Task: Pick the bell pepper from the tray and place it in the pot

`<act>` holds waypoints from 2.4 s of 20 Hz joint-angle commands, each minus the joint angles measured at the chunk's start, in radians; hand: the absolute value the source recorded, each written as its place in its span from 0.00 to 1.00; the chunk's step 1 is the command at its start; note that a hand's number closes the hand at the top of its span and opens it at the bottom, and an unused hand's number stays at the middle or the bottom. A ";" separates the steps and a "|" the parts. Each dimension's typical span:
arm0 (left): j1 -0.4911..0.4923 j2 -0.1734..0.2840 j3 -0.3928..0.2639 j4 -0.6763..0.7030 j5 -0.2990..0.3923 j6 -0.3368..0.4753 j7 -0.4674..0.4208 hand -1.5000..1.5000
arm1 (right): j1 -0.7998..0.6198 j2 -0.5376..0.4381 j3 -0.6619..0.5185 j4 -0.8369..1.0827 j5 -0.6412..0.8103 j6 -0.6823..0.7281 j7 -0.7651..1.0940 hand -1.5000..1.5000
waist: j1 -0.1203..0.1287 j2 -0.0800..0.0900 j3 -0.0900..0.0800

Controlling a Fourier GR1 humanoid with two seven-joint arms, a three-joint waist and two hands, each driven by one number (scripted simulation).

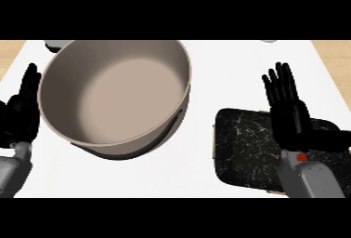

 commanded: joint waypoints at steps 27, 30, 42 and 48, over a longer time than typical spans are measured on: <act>0.247 0.001 -0.062 -0.078 -0.100 -0.071 -0.006 0.50 | 0.667 -0.731 -0.194 -0.459 0.523 -0.047 0.605 0.00 | 0.040 -0.008 0.022; 0.219 0.019 -0.061 -0.121 -0.095 -0.077 0.060 0.50 | 0.648 -0.793 -0.136 -0.450 0.528 0.063 0.716 0.00 | 0.044 -0.008 0.023; 0.199 -0.028 -0.045 -0.087 -0.135 -0.081 0.074 0.50 | 0.235 -0.779 0.055 -0.284 0.339 0.454 1.064 0.00 | 0.038 -0.010 0.026; 0.260 -0.017 0.020 -0.147 -0.133 -0.122 0.073 0.50 | 0.171 -0.632 0.159 -0.233 0.486 0.469 1.147 0.00 | 0.027 -0.015 0.026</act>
